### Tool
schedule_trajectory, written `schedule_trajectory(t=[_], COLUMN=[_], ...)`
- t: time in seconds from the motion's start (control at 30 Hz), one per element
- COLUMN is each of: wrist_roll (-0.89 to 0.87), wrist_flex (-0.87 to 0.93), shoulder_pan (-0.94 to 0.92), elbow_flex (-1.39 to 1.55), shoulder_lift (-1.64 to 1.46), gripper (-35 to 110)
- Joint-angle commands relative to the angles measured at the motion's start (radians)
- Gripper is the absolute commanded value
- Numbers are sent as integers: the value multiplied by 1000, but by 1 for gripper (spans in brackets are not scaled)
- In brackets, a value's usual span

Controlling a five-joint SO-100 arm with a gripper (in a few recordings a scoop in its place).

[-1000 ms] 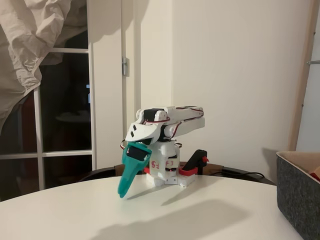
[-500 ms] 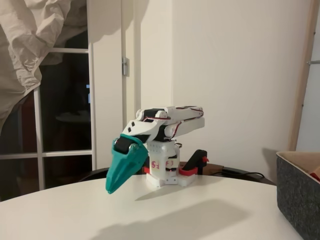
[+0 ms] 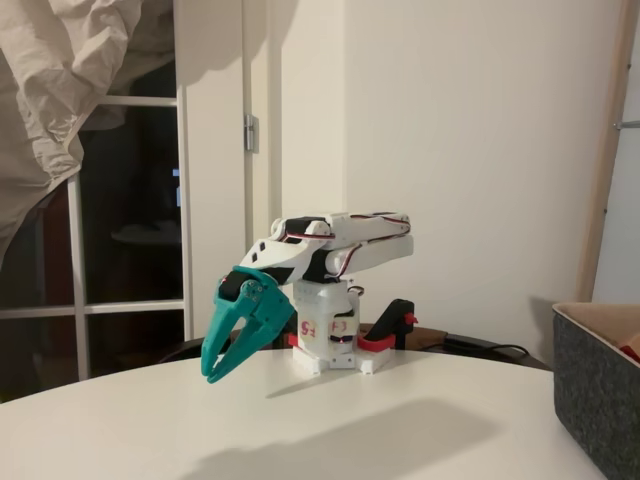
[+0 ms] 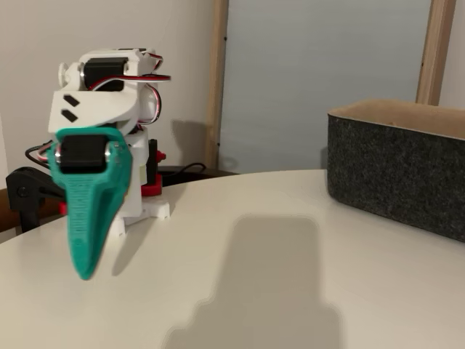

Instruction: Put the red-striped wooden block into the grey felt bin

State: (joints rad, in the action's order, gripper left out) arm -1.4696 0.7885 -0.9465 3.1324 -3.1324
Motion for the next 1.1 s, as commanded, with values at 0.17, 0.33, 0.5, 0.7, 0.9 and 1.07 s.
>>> schedule_trajectory(t=[0.17, 0.33, 0.5, 0.7, 0.9, 1.07], wrist_roll=[-21, -21, -21, -21, -21, -21], wrist_flex=[9, 9, 9, 9, 9, 9], shoulder_pan=[-26, -26, -26, -26, -26, -26], elbow_flex=[12, 12, 12, 12, 12, 12], shoulder_lift=[-21, -21, -21, -21, -21, -21], gripper=[0, 0, 0, 0, 0, 0])
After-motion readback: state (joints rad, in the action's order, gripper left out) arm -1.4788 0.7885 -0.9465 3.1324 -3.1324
